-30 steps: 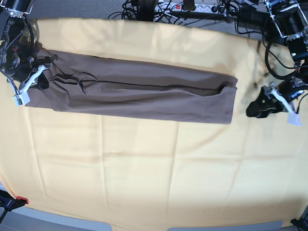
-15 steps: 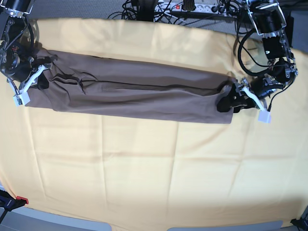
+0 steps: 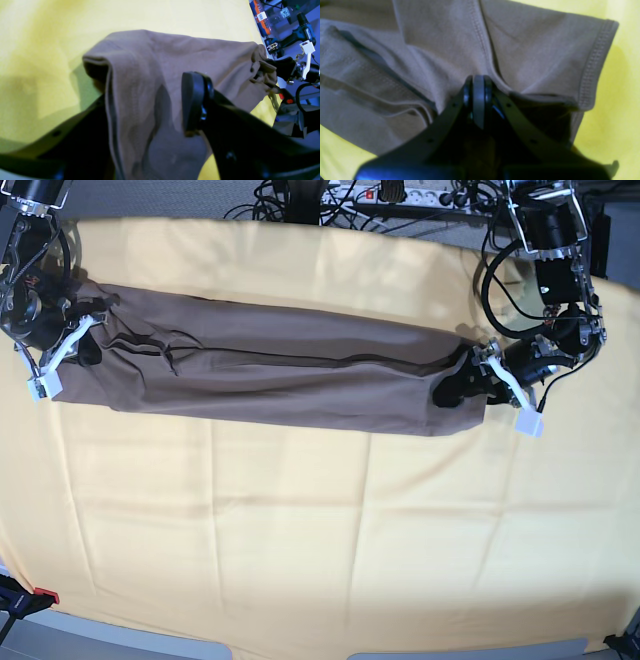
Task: Fold the T-shirt properly
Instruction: 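Move the left gripper to the strip's other end and grasp it, then fold the grasped end over the strip toward the right gripper with the left gripper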
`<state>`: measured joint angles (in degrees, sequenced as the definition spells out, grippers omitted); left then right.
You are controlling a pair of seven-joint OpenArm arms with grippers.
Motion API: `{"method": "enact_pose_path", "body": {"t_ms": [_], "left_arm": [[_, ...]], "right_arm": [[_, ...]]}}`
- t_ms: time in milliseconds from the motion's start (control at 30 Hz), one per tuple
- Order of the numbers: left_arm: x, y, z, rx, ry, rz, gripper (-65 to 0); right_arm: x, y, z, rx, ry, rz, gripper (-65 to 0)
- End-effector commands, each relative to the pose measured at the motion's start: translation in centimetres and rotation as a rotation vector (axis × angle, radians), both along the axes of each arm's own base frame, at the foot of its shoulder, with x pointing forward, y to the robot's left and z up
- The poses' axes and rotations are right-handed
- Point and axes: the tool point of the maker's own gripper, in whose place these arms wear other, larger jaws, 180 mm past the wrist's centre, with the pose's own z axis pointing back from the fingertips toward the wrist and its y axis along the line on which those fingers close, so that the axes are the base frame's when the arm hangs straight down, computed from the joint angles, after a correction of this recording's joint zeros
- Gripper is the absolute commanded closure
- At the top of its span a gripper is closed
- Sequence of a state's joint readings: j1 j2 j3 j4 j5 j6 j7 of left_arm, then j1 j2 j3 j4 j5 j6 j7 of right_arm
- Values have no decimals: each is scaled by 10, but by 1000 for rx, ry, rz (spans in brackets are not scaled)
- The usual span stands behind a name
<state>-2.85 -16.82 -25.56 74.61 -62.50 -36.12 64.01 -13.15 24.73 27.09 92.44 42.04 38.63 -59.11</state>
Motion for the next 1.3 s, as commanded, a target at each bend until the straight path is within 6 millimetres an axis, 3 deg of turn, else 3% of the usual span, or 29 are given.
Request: {"method": "enact_pose_path", "body": {"t_ms": [0,67,167,367,600,800,1100,1267], "left_arm": [[7,2,9,-6,-17,10,-165],[8,3,10,-11,-9,21,0],[14,2,16,-26,-18,26,0],[25,-9,48,-38,-83,-55,0],[25,-19,69,-77,-144,-90,0],[9,-57,93,-259,-237,-211,0],[12,-121,98,-443,-271,-193,0],[21,-147,95,-472,-267,-138,0]], "right_arm": [[4,-6,7,-19,-16,6,0],[5,-6,7,-19,-16,6,0],[5,-5,7,-15,-18,6,0],[6,-2,9,3,-25,8,0],[5,-3,8,-1,-19,8,0],[5,-3,8,-1,-18,8,0],[4,-3,8,-2,-15,9,0],[3,-3,7,-4,-8,9,0]]}}
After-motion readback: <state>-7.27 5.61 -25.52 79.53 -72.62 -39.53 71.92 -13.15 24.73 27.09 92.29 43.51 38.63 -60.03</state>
